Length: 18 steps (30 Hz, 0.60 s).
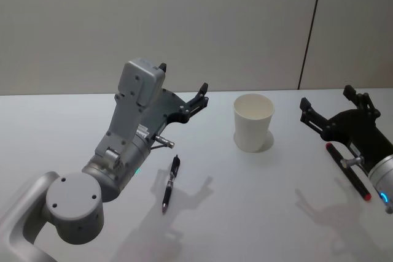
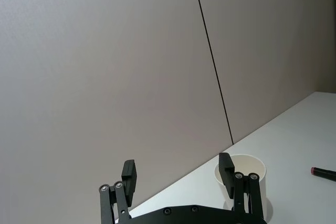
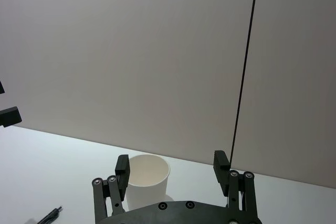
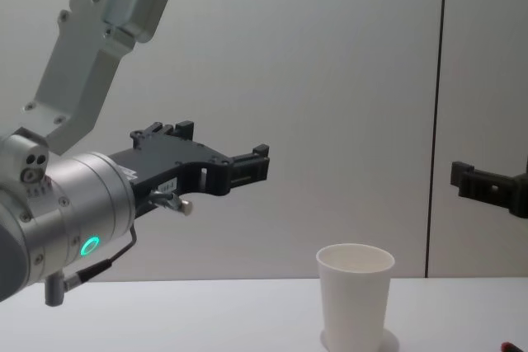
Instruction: Place the pen into the pen holder.
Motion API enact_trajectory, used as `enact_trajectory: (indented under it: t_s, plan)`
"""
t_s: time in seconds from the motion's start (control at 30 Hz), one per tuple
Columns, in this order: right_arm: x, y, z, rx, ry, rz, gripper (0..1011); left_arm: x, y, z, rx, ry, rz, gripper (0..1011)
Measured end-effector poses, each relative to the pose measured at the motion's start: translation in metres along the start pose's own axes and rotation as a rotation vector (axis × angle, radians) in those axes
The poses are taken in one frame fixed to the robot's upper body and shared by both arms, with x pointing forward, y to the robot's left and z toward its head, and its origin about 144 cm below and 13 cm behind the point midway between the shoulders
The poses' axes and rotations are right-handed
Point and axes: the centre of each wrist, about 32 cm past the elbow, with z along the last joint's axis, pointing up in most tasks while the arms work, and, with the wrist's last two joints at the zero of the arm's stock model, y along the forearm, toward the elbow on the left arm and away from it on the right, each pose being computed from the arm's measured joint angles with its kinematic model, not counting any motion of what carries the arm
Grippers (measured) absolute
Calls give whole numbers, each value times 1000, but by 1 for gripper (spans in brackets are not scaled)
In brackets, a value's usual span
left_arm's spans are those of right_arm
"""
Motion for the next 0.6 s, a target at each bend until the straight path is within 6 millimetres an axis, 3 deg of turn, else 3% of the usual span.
enact_trajectory:
  t_s: [0.6]
  plan:
    - [0, 0, 0, 0, 0, 0, 1002, 0, 0, 0, 0, 0, 0, 1003]
